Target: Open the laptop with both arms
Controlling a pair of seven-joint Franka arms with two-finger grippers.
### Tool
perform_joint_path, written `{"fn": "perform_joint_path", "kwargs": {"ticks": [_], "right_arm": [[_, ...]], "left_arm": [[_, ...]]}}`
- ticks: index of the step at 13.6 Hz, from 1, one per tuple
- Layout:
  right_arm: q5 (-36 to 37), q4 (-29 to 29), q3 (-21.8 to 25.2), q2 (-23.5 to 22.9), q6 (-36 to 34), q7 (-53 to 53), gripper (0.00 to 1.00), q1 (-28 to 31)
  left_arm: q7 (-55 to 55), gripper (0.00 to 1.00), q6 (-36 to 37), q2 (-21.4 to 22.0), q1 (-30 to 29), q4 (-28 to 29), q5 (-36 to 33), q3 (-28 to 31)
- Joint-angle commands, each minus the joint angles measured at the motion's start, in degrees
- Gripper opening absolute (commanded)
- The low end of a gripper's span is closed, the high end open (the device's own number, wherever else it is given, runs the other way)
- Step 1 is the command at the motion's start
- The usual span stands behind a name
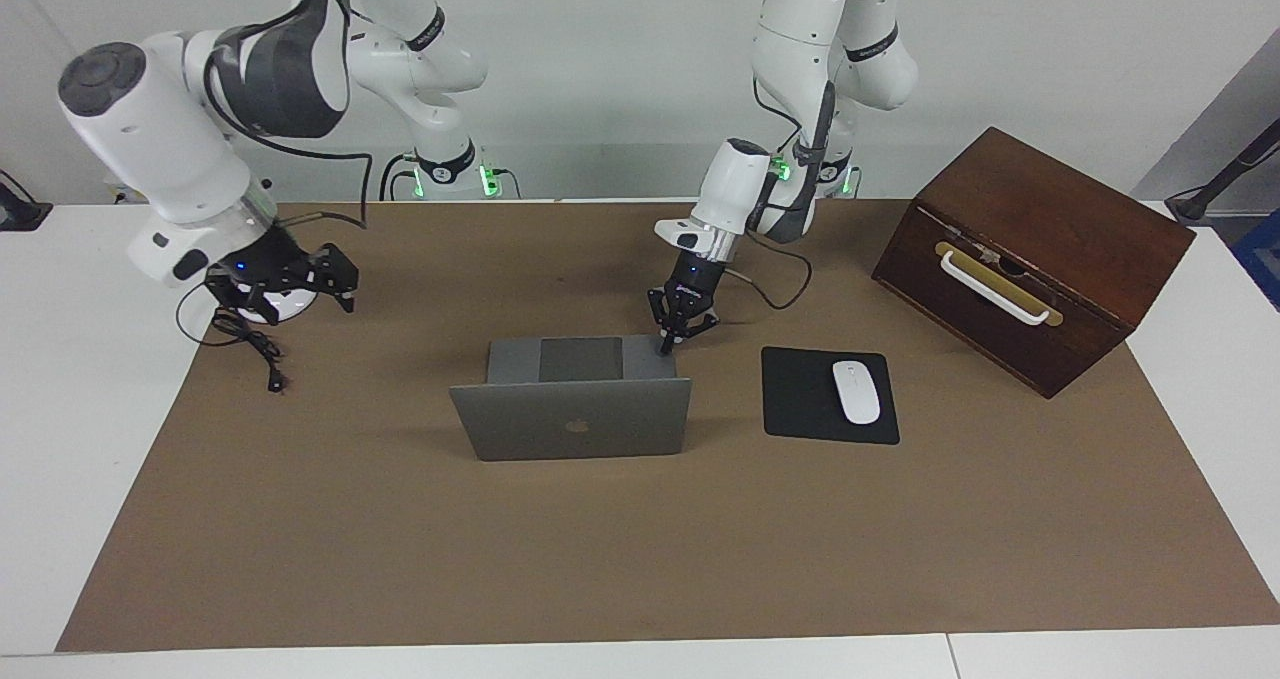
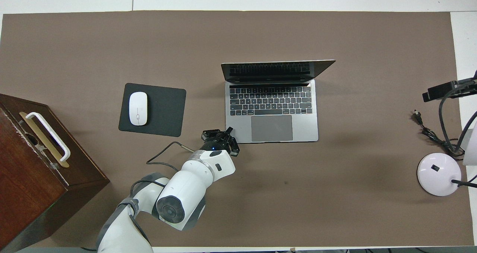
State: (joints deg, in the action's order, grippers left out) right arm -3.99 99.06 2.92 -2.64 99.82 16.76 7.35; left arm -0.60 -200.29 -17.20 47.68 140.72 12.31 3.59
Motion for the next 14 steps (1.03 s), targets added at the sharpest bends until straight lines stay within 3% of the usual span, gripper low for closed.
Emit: {"fn": "perform_joint_path", "kwargs": {"ticks": [1, 5, 8, 11, 14], "right_arm": [[0.7, 8.1, -1.0, 5.2, 5.2, -0.2, 1.00, 0.4], [0.6, 8.4, -1.4, 5.9, 4.9, -5.1, 1.00, -1.2], [0.6, 8.3, -1.5, 6.1, 4.6, -6.5, 1.00, -2.1], [0.6, 8.3, -1.5, 6.1, 4.3, -7.4, 1.00, -2.1], [0.6, 8.2, -1.5, 6.1, 4.1, -7.3, 1.00, -2.2]], "left_arm": [[-3.4, 0.00, 0.2, -2.1, 0.0, -2.6, 0.2, 0.4], [-4.9, 0.00, 5.1, 0.7, -0.8, -3.5, 0.3, 0.4], [-6.3, 0.00, 16.1, 5.8, -1.7, -5.4, 0.5, 0.6], [-6.4, 0.00, 22.4, 9.1, -2.9, -5.9, 0.6, 0.9], [-6.8, 0.00, 40.3, 12.9, -5.3, -12.0, 0.6, 1.6]]}}
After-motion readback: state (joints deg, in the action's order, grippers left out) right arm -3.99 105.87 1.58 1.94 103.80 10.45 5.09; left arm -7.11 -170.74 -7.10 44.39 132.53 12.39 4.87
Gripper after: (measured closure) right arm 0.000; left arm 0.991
